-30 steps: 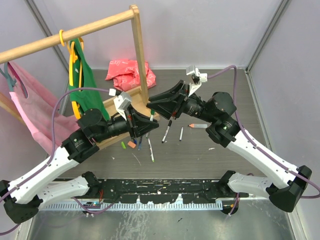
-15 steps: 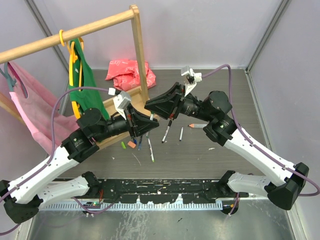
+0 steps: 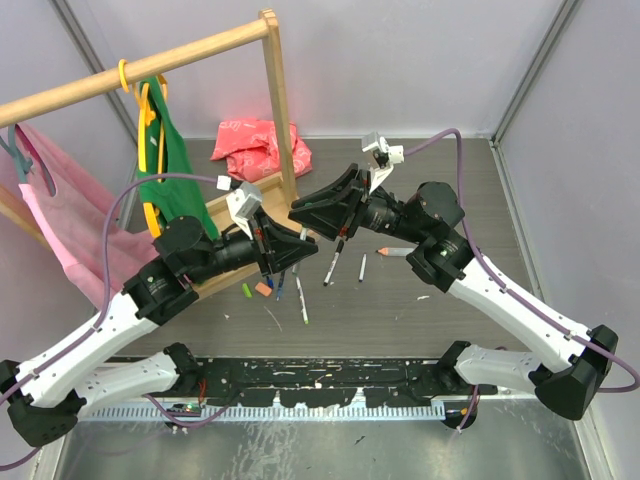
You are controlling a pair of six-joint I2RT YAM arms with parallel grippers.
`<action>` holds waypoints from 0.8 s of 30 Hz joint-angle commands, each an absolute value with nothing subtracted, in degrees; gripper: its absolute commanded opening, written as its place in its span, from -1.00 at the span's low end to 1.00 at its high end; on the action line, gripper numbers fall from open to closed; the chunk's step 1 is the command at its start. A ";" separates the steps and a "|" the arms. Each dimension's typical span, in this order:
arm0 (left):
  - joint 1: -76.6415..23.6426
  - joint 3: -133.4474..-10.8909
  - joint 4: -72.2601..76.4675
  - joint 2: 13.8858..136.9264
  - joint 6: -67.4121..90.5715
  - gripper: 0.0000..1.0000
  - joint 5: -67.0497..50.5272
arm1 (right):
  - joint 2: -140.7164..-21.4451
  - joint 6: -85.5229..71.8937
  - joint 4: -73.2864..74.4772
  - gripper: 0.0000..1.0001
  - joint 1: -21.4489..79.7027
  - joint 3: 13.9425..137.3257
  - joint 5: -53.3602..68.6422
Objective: Insert the pens into the pen caps
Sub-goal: Press the pen cap onto the pen.
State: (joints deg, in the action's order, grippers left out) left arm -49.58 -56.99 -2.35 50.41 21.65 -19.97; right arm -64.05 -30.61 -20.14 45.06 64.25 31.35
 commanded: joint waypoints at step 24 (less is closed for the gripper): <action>-49.44 -60.01 2.26 50.29 23.12 -1.00 -17.79 | -62.33 -30.16 -23.52 -1.00 45.26 64.00 31.68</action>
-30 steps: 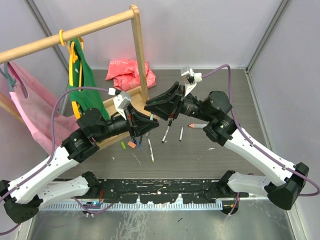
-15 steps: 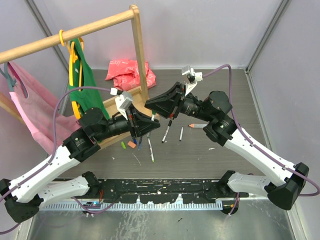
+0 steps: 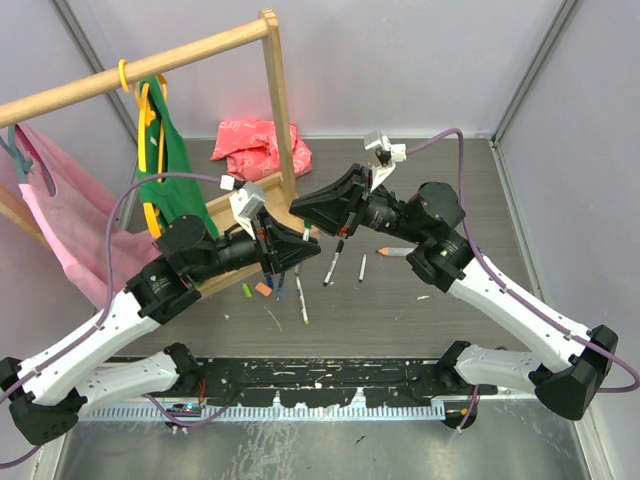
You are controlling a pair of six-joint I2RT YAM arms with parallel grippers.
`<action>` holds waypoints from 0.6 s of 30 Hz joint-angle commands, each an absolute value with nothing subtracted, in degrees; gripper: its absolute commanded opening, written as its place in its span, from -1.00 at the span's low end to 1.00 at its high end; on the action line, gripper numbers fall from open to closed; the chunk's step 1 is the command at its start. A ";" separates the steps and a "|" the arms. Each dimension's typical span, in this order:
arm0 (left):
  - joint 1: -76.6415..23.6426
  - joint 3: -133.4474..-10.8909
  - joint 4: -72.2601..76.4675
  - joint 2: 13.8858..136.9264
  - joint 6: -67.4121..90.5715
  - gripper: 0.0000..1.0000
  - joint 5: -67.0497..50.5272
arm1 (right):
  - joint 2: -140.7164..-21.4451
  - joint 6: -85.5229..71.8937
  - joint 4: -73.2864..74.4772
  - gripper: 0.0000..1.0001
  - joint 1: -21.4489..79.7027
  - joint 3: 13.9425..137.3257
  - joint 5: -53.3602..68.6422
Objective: Insert the pens into the pen caps
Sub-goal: Press the pen cap onto the pen.
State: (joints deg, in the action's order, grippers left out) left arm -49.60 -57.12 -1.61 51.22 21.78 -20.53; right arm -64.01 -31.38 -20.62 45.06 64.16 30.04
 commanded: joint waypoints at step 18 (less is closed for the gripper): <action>-49.43 -74.13 4.76 53.21 21.57 -1.00 -14.17 | -59.84 -19.62 -7.81 -1.00 55.81 59.44 22.68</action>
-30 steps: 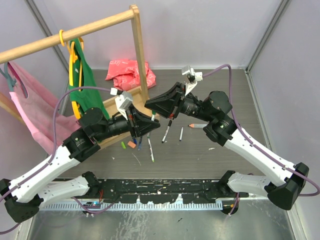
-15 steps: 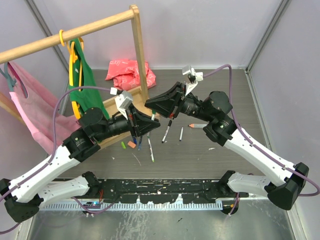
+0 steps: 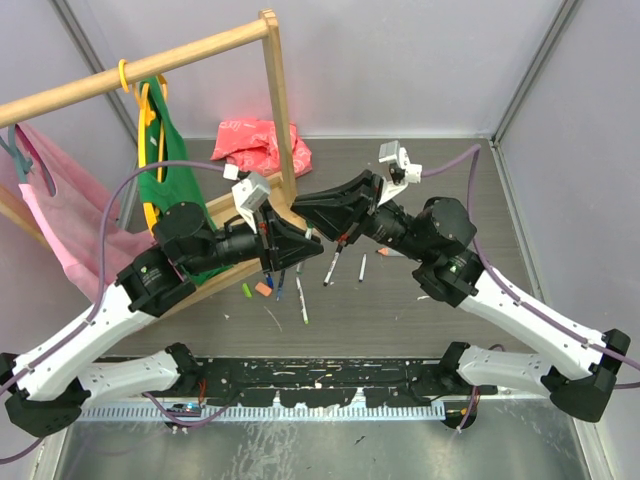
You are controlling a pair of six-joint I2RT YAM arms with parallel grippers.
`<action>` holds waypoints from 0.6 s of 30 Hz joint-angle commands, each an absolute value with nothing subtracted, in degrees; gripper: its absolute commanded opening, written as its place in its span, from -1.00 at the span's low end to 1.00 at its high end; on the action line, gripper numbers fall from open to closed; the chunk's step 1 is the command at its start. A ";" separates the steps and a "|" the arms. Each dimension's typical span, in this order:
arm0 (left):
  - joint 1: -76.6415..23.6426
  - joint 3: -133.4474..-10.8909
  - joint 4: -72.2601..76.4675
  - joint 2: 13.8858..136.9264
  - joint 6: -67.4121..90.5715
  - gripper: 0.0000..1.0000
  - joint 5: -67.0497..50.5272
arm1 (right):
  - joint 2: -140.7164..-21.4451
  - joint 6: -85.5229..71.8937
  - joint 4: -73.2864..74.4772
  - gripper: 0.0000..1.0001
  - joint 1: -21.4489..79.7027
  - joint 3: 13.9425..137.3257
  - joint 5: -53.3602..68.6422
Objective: Insert the pens into the pen caps
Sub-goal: Press the pen cap onto the pen.
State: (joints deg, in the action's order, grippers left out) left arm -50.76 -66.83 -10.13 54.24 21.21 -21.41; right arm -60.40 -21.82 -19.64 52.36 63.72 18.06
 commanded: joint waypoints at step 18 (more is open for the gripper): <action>-49.44 -77.00 6.18 51.31 20.05 -1.00 -10.11 | -60.35 -23.35 -10.84 -1.00 66.46 46.88 14.71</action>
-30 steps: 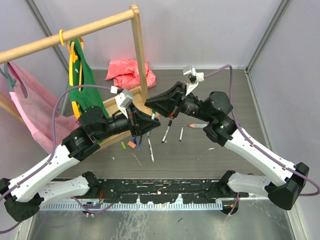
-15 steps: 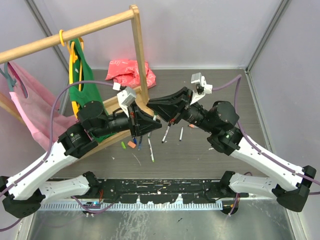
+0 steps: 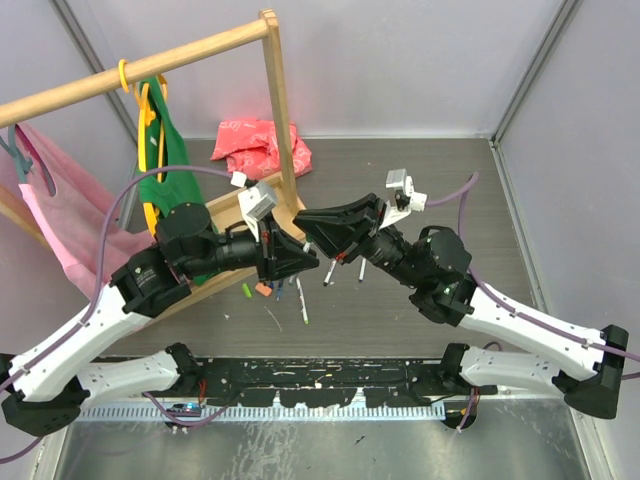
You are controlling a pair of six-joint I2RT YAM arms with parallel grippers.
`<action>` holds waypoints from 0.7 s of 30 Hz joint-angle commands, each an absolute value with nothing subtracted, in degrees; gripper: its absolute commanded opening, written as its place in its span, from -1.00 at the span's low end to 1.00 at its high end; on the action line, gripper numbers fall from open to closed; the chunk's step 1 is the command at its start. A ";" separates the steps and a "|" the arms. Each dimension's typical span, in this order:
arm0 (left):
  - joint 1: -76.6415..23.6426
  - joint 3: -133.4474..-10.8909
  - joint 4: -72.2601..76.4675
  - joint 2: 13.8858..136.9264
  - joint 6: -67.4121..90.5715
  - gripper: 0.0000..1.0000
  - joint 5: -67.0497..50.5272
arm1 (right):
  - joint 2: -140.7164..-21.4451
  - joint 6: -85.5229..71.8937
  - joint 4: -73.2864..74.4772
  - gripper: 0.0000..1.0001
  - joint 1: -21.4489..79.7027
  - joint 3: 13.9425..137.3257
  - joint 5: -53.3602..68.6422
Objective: Insert the pens into the pen caps
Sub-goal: Press the pen cap onto the pen.
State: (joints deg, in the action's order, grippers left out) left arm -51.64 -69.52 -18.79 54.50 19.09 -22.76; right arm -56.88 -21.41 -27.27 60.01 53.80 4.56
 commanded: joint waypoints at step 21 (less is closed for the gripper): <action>-49.53 -73.65 -0.83 53.08 21.35 -1.00 -14.51 | -60.57 -11.83 -8.03 -0.99 67.19 65.92 2.78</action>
